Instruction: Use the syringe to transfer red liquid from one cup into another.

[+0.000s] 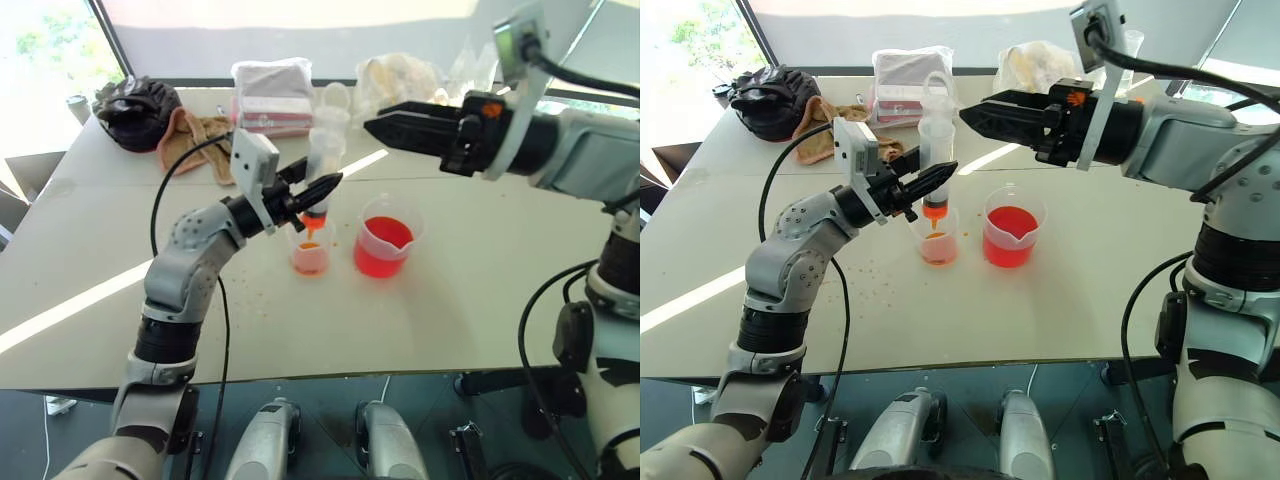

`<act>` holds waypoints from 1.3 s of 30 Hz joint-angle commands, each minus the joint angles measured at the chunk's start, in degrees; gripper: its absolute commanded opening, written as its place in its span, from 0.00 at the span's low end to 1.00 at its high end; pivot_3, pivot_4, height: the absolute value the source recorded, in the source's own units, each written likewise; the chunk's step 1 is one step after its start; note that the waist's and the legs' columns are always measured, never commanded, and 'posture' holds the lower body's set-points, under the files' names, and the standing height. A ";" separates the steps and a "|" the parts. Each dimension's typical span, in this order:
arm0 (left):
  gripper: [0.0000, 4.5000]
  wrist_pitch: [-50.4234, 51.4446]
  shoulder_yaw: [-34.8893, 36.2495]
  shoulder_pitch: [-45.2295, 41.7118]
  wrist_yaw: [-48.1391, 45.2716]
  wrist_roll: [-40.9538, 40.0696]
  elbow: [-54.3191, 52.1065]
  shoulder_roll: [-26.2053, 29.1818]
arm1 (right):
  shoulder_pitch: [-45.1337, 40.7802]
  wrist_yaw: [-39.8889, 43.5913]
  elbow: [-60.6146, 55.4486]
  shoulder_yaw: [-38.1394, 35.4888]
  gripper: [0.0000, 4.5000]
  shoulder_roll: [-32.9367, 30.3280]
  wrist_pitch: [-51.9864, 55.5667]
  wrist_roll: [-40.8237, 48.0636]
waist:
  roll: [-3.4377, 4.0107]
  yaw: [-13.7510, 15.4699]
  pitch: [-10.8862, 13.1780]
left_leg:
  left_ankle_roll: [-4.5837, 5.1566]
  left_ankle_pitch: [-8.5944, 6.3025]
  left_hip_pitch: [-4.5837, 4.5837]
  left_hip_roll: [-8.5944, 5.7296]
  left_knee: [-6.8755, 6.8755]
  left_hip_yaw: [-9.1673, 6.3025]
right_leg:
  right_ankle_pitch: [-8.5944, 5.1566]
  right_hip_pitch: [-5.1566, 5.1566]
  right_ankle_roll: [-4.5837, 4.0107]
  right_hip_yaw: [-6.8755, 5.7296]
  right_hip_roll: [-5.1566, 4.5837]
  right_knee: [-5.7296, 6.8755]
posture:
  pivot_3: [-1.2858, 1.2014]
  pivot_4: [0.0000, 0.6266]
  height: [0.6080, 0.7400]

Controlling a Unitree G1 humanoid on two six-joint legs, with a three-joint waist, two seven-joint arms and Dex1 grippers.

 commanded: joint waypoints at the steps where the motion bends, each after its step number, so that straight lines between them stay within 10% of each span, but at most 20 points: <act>1: 0.33 -1.76 -0.06 -0.88 -0.04 0.09 -1.40 -0.30 | -2.54 -2.46 -0.14 0.21 0.61 2.47 -1.97 -1.83 | 0.00 -0.03 0.00 | 0.00 0.00 0.00 0.00 0.00 0.00 | 0.00 0.00 0.00 0.00 0.00 0.00 | 0.52 0.24 1.00; 15: 0.33 -1.38 -0.67 -0.01 0.50 0.44 -2.43 -0.49 | -6.83 -3.16 4.34 2.94 0.61 9.96 -4.79 -9.58 | 0.01 -0.08 0.00 | 0.00 0.00 0.00 -0.01 -0.01 0.00 | 0.09 0.00 0.15 0.00 0.15 0.00 | 0.52 0.24 1.00; 22: 0.33 -1.25 -0.55 -0.24 1.02 0.54 -2.30 -0.51 | -6.86 -1.52 4.51 3.72 0.01 11.70 -4.03 -10.79 | 0.02 -0.05 0.00 | 0.00 0.00 0.00 -0.01 -0.02 0.00 | 0.10 -0.02 0.17 -0.01 0.17 0.01 | 0.52 0.24 1.00; 39: 0.33 0.92 1.67 -3.58 2.50 -1.40 -1.67 -0.59 | -5.44 6.38 2.01 7.40 0.01 11.32 3.05 -9.75 | 0.02 -0.13 0.00 | 0.00 0.00 0.01 -0.01 -0.04 0.00 | 0.10 -0.01 0.16 -0.02 0.17 -0.01 | 0.52 0.24 1.00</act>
